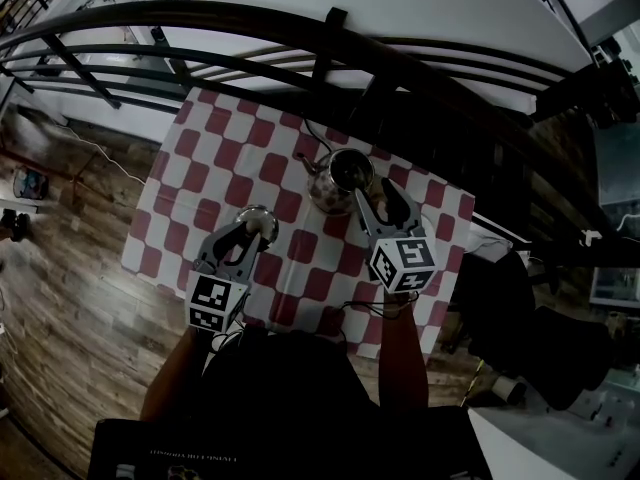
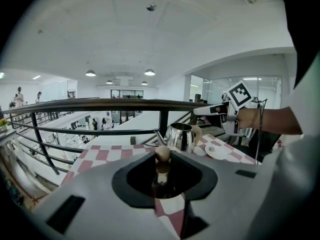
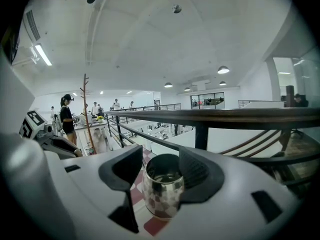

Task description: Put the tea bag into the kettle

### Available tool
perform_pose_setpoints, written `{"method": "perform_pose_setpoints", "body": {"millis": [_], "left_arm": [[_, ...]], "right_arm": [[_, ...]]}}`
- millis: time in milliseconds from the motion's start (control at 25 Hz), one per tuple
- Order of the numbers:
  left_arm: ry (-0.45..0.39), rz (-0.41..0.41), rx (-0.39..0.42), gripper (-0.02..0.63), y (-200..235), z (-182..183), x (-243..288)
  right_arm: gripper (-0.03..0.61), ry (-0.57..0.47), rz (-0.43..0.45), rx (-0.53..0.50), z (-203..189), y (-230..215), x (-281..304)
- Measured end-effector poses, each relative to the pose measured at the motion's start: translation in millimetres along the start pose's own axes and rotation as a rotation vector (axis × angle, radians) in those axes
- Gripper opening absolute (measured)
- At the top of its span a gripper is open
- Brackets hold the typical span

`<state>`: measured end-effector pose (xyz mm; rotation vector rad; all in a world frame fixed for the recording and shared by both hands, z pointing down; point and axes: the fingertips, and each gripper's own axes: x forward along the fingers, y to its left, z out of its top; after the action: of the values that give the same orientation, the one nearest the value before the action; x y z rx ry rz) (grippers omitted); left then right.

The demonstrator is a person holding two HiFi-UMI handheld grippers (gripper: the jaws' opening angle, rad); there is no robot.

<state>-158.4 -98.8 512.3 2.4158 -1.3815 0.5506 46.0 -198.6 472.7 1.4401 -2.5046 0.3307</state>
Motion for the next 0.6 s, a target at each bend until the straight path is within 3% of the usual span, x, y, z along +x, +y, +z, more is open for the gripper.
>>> {"method": "perform_pose_setpoints", "body": {"millis": [440, 560, 600], "left_arm": [[-0.016, -0.026, 0.033, 0.098, -9.9, 7.1, -4.4], [-0.024, -0.036, 0.045, 0.098, -13.8, 11.2, -6.1], [-0.027, -0.04, 0.05, 0.098, -15.1, 12.6, -6.4]], "right_arm": [[0.206, -0.042, 0.008, 0.023, -2.6, 21.8, -29.5], [0.041, -0.073, 0.027, 0.011, 0.1, 34.4, -43.9], [0.03, -0.079, 0.032, 0.003, 0.4, 38.8, -48.6]]}}
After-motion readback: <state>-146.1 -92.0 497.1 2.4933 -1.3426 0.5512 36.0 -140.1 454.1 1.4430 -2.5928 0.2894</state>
